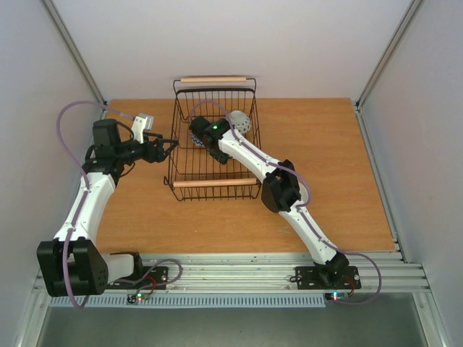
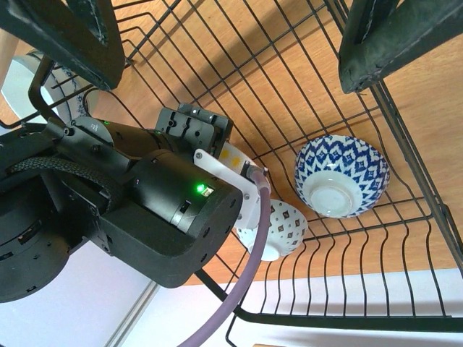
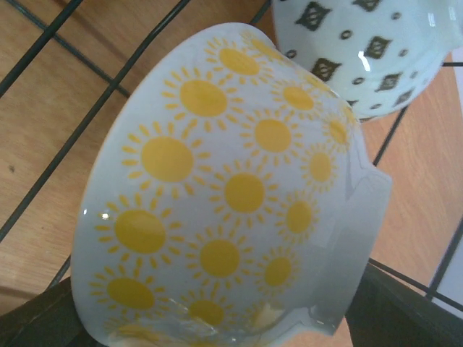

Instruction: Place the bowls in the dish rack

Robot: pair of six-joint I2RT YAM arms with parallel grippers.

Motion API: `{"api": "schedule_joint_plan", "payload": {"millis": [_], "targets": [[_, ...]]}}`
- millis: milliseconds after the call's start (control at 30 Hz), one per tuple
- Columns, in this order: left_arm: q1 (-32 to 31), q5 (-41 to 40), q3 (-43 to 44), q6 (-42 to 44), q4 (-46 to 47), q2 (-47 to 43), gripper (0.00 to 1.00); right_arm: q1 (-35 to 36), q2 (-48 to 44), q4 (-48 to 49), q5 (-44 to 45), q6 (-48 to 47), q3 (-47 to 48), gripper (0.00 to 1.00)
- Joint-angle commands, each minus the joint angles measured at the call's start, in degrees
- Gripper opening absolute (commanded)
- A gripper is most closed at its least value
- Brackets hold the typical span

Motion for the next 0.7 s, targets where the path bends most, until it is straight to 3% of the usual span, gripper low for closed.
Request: {"api": "schedule_joint_plan", "payload": {"millis": [0, 100, 667], "targets": [[0.4, 0.5, 0.4, -0.4, 2.9, -1.0, 0.82, -1.1, 0.9, -0.2, -1.0, -1.4, 0.4, 0.89], [0.4, 0.4, 0.3, -0.3, 3.0, -1.1, 0.81, -1.0, 0.4, 0.0, -2.6, -1.3, 0.3, 0.98], [0.6, 0.7, 0.4, -0.3, 2.8, -1.3, 0.82, -0.9, -4.4, 0.7, -11.5, -1.3, -1.7, 0.99]]}}
